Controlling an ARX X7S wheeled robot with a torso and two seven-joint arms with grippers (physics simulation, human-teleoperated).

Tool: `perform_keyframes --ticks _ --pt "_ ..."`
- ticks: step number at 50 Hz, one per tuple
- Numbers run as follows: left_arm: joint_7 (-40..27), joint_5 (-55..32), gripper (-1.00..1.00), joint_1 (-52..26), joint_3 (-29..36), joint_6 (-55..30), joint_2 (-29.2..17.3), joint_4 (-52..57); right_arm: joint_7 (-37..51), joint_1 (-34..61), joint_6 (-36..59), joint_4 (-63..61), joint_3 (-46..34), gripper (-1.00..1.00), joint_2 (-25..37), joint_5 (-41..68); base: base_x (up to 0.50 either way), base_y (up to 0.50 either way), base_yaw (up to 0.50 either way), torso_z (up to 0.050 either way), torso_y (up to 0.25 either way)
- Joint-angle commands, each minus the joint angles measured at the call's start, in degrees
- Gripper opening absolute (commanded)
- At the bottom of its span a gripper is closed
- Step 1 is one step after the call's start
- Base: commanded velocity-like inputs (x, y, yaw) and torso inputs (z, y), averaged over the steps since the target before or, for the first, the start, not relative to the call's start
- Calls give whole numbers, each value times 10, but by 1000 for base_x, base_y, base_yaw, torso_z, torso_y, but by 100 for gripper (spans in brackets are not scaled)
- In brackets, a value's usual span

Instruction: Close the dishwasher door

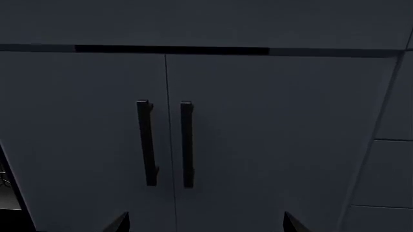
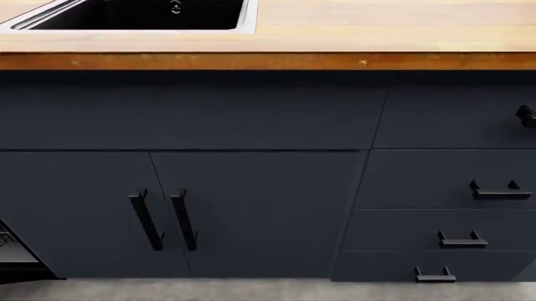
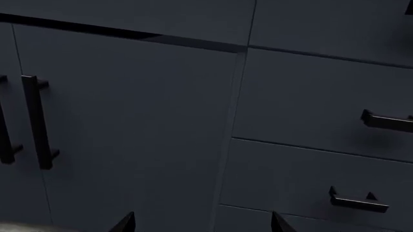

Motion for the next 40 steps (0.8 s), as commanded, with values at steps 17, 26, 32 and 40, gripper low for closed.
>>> perform_keyframes --ticks 17,26,32,40 --pt "-6 -1 100 -5 8 3 -2 -6 7 3 0 4 -7 100 6 3 0 0 0 -26 0" --pt "-8 -2 100 -7 10 4 -3 -5 10 5 0 5 -9 100 8 4 0 0 0 -26 0" --pt "-9 -2 100 -8 12 5 -4 -6 12 4 0 4 -10 100 10 5 0 0 0 -26 0" --pt "-11 -1 100 -8 14 7 -6 -6 15 3 -1 4 -12 100 11 4 0 0 0 -26 0"
